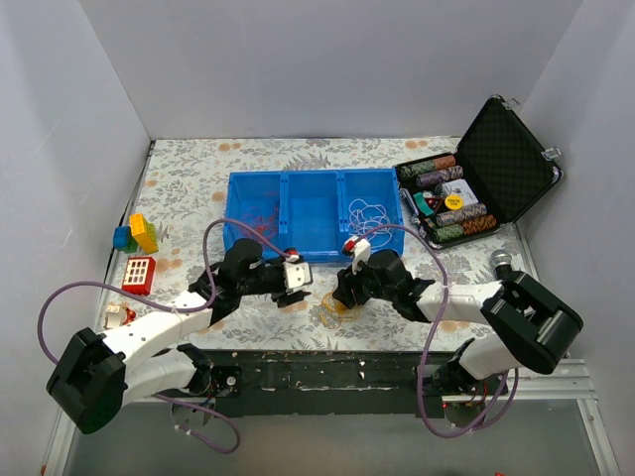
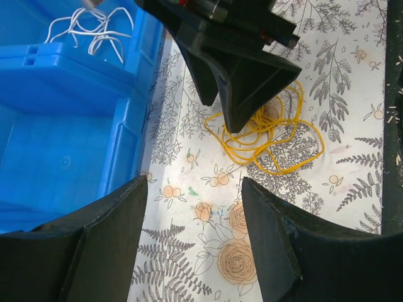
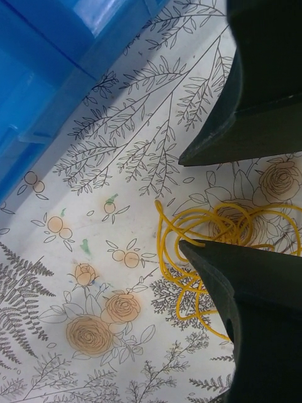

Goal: Untangle the cables

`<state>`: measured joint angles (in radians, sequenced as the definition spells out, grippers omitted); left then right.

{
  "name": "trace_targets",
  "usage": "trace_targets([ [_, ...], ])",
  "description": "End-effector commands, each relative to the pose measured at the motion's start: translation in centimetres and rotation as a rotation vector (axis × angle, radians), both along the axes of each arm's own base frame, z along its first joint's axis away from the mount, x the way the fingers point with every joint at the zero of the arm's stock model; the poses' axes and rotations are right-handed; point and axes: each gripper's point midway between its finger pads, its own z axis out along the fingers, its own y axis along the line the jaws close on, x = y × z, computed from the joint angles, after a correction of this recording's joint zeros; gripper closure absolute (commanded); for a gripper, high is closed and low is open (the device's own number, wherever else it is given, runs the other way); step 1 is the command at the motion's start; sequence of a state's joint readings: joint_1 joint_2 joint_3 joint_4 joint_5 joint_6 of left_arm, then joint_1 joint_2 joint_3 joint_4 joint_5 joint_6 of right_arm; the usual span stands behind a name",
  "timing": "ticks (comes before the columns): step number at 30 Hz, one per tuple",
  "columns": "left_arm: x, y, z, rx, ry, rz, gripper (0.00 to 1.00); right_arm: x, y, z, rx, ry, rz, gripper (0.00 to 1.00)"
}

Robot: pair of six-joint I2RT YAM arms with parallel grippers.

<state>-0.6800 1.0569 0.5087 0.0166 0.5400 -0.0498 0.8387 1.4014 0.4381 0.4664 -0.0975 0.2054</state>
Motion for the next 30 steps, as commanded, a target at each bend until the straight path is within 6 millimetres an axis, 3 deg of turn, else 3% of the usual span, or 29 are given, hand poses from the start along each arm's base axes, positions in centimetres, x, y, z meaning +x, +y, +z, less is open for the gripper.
trace_targets([
  [1, -0.4, -0.5, 0.5, -0.024, -0.026, -0.011, 0.4, 1.9, 2.4, 2.3, 0.094, -0.069, 0.013, 0.44],
  [7, -1.1, -0.1, -0.4, -0.01, -0.027, 0.001, 0.4, 1.6, 3.2, 2.8, 0.124, -0.063, 0.046, 0.73],
  [14, -0.5, -0.6, -0.3, -0.036, -0.012, 0.038, 0.4, 1.2, 3.2, 7.9, 0.182, -0.143, 0.083, 0.97],
  [18, 0.8, -1.3, 1.0, -0.093, 0.0, 0.1, 0.39, 0.3, 2.9, 10.5, 0.226, -0.169, 0.11, 0.99],
  [23, 2.4, -2.6, 4.6, -0.234, 0.067, 0.2, 0.36, -0.8, 2.9, 13.4, 0.277, -0.186, 0.144, 0.99],
  [26, 1.9, -3.4, 6.0, -0.277, 0.118, 0.174, 0.35, -1.0, 3.0, 15.3, 0.308, -0.206, 0.148, 0.99],
  [30, 1.4, -3.9, 6.0, -0.285, 0.145, 0.148, 0.35, -1.1, 3.6, 19.3, 0.37, -0.251, 0.171, 0.99],
])
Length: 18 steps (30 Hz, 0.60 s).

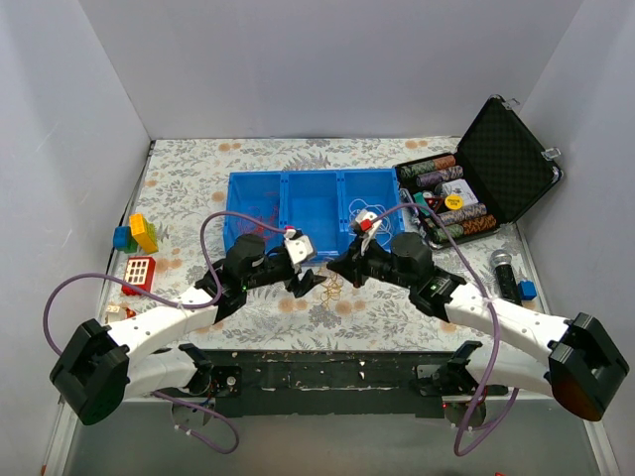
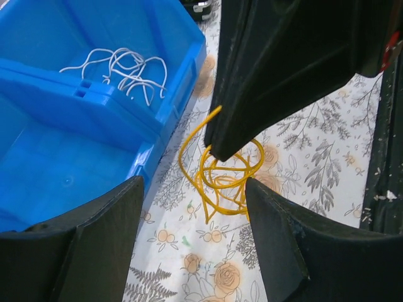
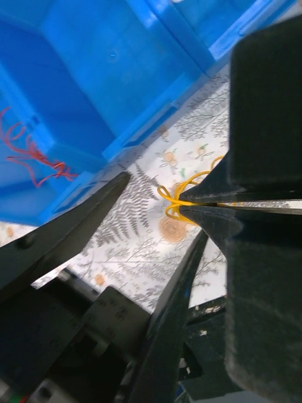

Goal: Untangle the cables

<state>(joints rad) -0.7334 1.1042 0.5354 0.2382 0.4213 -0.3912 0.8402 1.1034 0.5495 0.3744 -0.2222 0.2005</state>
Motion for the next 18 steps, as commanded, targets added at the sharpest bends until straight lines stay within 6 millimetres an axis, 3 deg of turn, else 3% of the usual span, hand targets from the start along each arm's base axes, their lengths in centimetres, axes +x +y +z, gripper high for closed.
trace_targets([
  [1, -0.3, -1.1, 2.3, -0.082, 0.012, -0.019, 0.35, -0.3, 1.3, 7.1, 0.118, -0.083, 0.055, 0.99],
  [9, -0.2, -1.1, 2.6, -0.102, -0.015, -0.015, 0.53, -1.0, 1.5, 14.0, 0.251, -0.142, 0.075, 0.99],
  [14, 0.6, -0.5, 2.8, -0.112, -0.05, 0.042, 0.86, -1.3, 1.6, 16.5, 0.297, -0.158, 0.088, 0.99],
  [18, 0.1, 0.2, 1.4, -0.068, -0.06, 0.032, 0.87, -0.8, 1.0, 19.2, 0.319, -0.218, 0.054, 0.99],
])
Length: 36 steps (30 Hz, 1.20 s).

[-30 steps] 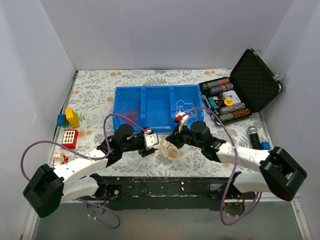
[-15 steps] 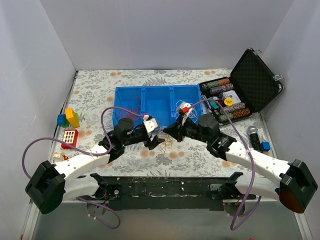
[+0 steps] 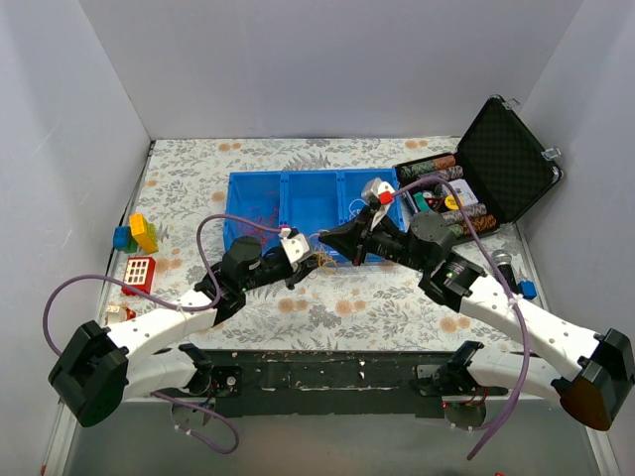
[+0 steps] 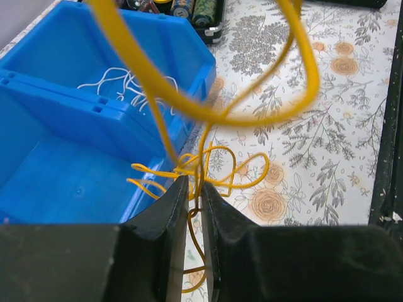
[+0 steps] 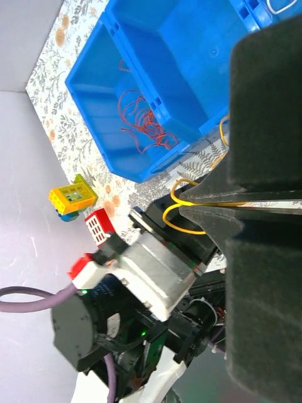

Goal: Untangle the cables

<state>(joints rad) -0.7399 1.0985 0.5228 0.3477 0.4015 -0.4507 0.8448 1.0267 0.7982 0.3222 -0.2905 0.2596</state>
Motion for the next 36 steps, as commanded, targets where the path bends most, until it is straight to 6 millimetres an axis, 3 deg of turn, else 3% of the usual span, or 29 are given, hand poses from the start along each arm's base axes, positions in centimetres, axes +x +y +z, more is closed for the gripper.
trace_targets([
  [1, -0.6, 1.0, -1.1, 0.035, -0.031, 0.005, 0.87, 0.0, -0.6, 6.7, 0.097, -0.113, -0.027, 0.99],
  [6, -2.1, 1.8, -3.5, 0.102, -0.034, -0.048, 0.83, 0.8, -1.1, 11.7, 0.117, -0.218, -0.069, 0.99],
  [12, -3.1, 2.8, -5.8, 0.179, -0.06, -0.091, 0.8, 2.0, -1.3, 16.1, 0.122, -0.332, -0.124, 0.99],
  [29, -4.4, 3.8, -7.9, 0.223, -0.063, -0.125, 0.75, 4.2, -2.1, 27.6, 0.171, -0.591, -0.241, 0.99],
  [36, -4.9, 4.0, -8.5, 0.236, -0.066, -0.145, 0.75, 5.2, -2.0, 30.1, 0.166, -0.648, -0.27, 0.99],
])
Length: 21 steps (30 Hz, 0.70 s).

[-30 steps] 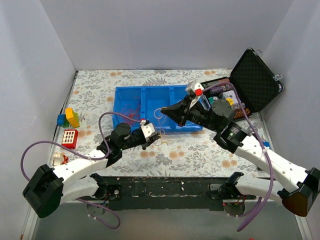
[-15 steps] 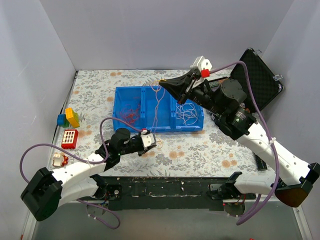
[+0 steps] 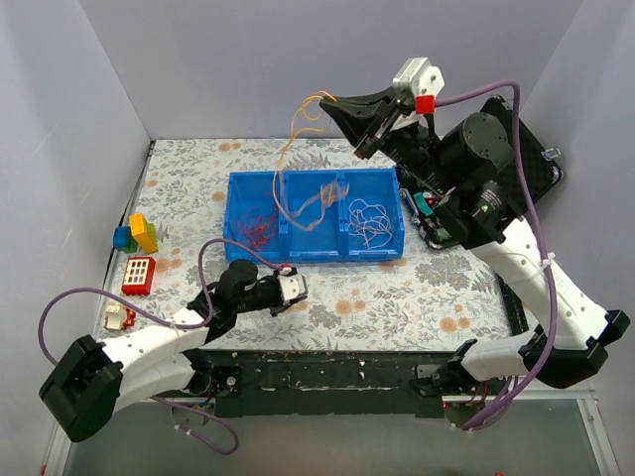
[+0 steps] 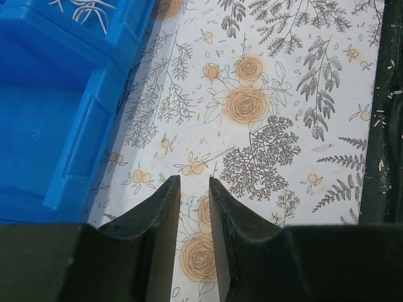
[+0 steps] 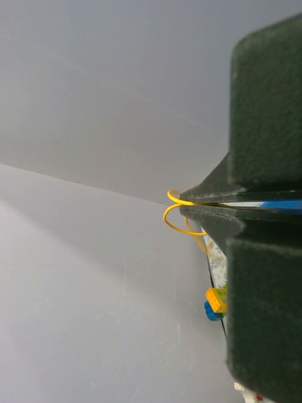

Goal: Untangle the cables

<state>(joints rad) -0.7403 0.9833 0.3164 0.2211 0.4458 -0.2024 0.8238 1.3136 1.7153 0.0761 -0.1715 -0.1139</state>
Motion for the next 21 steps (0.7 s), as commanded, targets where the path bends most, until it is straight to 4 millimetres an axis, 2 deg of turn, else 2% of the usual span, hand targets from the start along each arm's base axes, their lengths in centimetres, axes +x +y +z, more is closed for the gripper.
trace_targets([
  [1, -0.9, 0.2, -0.4, 0.011, -0.012, -0.04, 0.75, 0.5, -1.0, 2.9, 0.026, -0.078, -0.058, 0.99],
  [7, -1.1, 0.5, -0.7, 0.025, -0.018, -0.044, 0.77, 0.8, -1.4, 2.9, 0.021, -0.083, -0.088, 0.99],
  [10, 0.1, 0.6, 0.5, 0.016, -0.045, 0.007, 0.76, 0.7, -1.1, 1.0, 0.0, -0.046, -0.069, 0.99],
  [11, 0.9, 0.5, 1.6, -0.001, -0.063, 0.039, 0.73, 0.6, -1.2, 0.4, -0.005, -0.037, -0.068, 0.99],
  [13, 2.9, 0.4, 5.2, -0.063, -0.091, 0.121, 0.66, 0.4, -1.3, -0.9, -0.019, -0.012, -0.058, 0.99],
  [15, 4.9, 0.5, 9.2, -0.15, -0.102, 0.218, 0.52, 0.0, -1.4, -2.0, -0.027, 0.012, -0.046, 0.99],
  [16, 5.8, 0.7, 11.1, -0.187, -0.111, 0.256, 0.5, -0.3, -1.6, -2.5, -0.027, 0.025, -0.037, 0.99],
  [18, 6.5, 0.5, 14.3, -0.232, -0.131, 0.267, 0.48, -0.9, -1.5, -4.0, -0.042, 0.055, -0.007, 0.99],
  [21, 5.7, -0.4, 18.0, -0.277, -0.123, 0.209, 0.44, -1.8, -1.5, -6.7, -0.063, 0.116, 0.036, 0.99],
])
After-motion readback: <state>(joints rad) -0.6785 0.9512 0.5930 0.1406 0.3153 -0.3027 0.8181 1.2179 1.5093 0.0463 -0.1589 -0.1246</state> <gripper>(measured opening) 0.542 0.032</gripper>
